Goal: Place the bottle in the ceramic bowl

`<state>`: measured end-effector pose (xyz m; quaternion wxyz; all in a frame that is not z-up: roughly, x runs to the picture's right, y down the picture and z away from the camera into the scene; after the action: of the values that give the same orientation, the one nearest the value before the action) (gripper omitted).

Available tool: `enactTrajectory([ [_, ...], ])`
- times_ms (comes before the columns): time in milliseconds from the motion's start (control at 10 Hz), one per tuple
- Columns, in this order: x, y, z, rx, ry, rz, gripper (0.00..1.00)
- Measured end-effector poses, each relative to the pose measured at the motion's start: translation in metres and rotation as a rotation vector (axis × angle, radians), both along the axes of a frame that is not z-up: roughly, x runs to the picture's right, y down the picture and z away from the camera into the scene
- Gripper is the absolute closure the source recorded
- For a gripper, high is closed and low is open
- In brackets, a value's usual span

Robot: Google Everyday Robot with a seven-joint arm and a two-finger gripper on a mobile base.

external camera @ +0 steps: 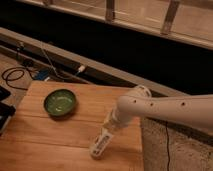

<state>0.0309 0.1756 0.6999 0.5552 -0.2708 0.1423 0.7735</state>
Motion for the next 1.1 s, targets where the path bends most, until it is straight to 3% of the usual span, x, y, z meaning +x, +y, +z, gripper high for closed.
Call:
enactTrajectory([
  [200, -0.011, -0.026, -0.006, 0.076, -0.013, -0.025, 1.00],
  [500, -0.042, -0.067, -0.002, 0.137, -0.050, -0.071, 1.00],
  [800, -0.088, -0.112, 0.000, 0.195, -0.129, -0.119, 1.00],
  [1100, -0.092, -0.117, -0.001, 0.202, -0.141, -0.121, 1.00],
])
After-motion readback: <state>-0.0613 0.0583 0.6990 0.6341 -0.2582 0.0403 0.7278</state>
